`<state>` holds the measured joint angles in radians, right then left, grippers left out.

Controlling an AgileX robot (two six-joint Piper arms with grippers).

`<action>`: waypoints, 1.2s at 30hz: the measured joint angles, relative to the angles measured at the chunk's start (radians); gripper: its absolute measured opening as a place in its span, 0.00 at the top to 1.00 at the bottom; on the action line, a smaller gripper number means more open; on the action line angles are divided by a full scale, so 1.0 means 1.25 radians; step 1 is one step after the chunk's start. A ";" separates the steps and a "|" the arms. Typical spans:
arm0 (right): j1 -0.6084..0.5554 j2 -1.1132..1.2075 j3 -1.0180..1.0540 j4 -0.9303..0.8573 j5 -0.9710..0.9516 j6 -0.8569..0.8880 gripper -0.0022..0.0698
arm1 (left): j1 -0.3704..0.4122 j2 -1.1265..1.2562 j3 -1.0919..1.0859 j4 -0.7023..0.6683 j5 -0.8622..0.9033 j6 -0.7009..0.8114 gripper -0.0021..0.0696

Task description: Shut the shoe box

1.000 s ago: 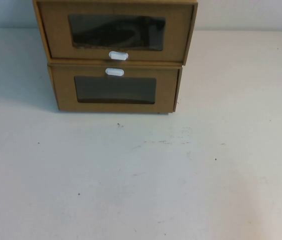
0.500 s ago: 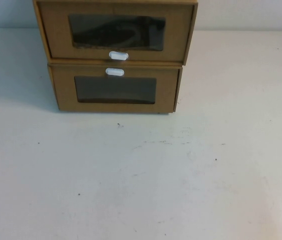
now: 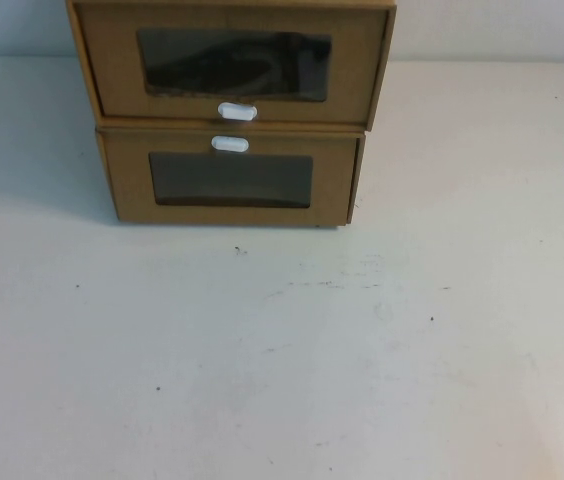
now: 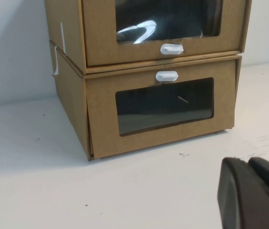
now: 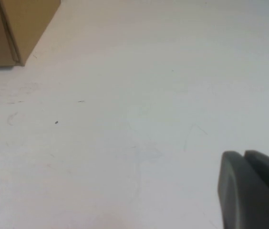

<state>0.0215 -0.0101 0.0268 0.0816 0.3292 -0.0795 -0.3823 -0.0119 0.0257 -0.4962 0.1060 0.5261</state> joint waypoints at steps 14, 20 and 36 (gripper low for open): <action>0.000 0.000 0.000 0.025 0.015 -0.030 0.99 | 0.000 0.000 0.000 0.000 0.000 0.000 0.98; 0.000 0.000 0.000 0.026 0.015 -0.031 0.99 | 0.000 0.000 0.000 0.000 0.000 0.000 0.98; 0.000 -0.002 0.000 0.029 0.015 -0.031 0.99 | 0.269 0.000 0.000 0.311 0.127 -0.285 0.98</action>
<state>0.0215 -0.0124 0.0268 0.1179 0.3476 -0.1184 -0.0463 -0.0119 0.0257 -0.1078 0.2645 0.1701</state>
